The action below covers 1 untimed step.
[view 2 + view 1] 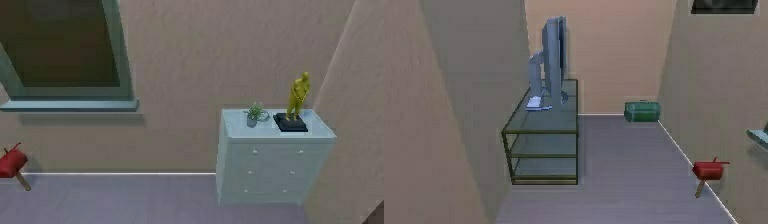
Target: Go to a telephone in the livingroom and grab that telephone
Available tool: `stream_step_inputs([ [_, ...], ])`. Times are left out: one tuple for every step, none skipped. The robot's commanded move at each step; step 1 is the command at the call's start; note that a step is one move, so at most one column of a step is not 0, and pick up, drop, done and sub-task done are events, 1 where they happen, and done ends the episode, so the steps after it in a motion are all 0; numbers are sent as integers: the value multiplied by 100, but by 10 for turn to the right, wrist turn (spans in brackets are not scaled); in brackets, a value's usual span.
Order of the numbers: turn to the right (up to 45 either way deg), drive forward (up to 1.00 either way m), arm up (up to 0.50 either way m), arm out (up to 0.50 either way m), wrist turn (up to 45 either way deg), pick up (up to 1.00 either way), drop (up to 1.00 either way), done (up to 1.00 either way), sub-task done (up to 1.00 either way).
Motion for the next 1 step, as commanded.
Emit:
stream_step_inputs([
  [-450, 0, 0, 0, 0, 0, 0, 0, 0],
])
